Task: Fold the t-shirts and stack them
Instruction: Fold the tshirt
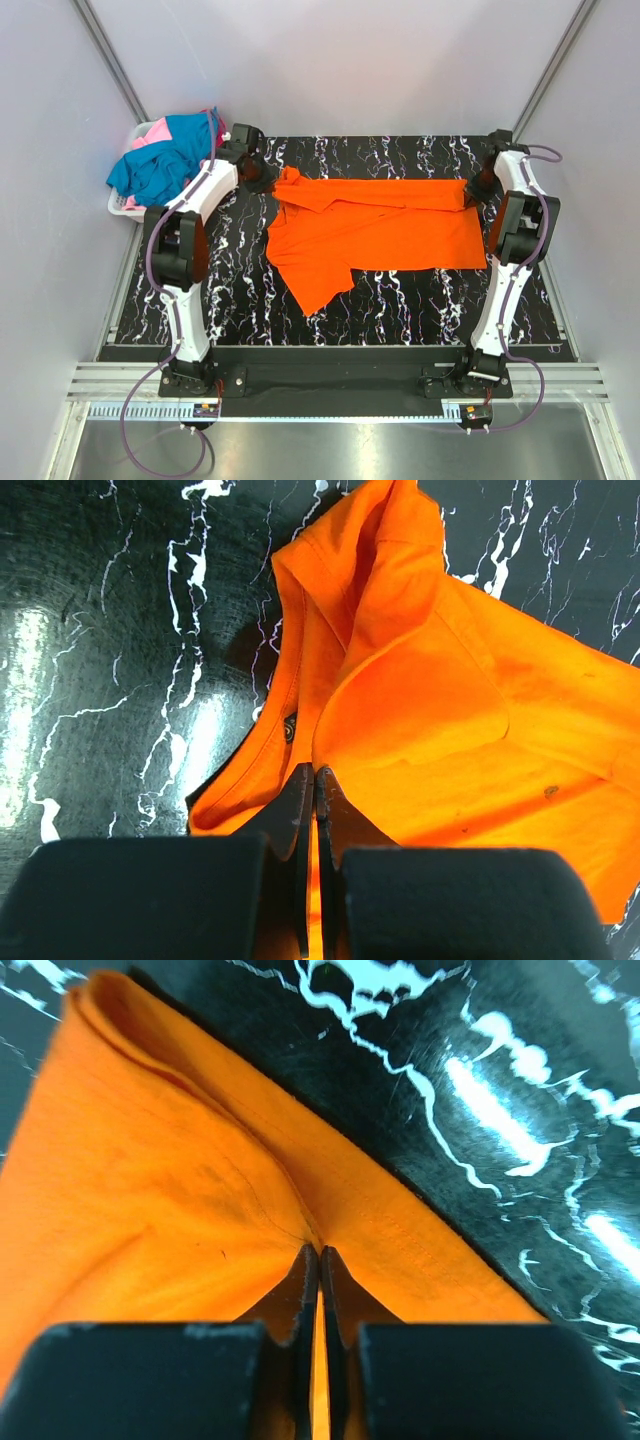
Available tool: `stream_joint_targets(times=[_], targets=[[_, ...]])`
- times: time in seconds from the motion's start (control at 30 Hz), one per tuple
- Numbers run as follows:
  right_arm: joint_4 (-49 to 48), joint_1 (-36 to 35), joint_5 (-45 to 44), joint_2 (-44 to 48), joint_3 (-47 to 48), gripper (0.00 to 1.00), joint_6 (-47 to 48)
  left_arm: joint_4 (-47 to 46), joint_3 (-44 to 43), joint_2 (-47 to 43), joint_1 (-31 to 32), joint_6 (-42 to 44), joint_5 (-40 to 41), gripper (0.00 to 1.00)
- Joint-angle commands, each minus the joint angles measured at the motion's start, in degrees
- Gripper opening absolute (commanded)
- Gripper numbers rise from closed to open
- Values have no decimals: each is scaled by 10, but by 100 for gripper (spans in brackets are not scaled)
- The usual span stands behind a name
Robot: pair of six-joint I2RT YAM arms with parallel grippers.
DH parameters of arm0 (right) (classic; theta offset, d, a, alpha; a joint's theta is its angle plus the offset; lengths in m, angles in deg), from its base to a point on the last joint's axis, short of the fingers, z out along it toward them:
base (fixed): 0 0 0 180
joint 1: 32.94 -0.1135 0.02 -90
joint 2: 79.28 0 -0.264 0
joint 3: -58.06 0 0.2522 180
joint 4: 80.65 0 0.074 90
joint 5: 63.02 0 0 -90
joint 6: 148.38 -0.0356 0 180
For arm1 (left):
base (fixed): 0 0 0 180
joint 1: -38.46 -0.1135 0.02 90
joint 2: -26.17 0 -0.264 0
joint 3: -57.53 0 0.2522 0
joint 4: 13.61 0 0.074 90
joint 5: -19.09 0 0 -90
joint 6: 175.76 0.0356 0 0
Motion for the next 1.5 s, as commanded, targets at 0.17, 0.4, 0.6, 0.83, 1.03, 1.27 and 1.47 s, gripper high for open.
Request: stream_joint_targets(times=[0.17,0.4,0.6,0.83,1.03,1.27,1.47], targets=[[60,1,-57,46,110,0,32,-6,-22,-77,-29,30,30,0],[102,1,-34,70,208,0,49,10,-73,-120,-59,50,46,0],[123,-6,-2,119,315,0,77,30,-153,-158,-68,83,55,0],[134,-19,15,233,341,0,128,52,-205,-240,-70,114,57,0],[85,-23,18,417,218,0,138,66,-156,-369,-69,158,88,0],[43,-24,45,602,109,0,139,103,-158,-506,-69,210,117,0],[43,-24,54,697,69,0,134,154,-202,-569,-69,232,142,0]])
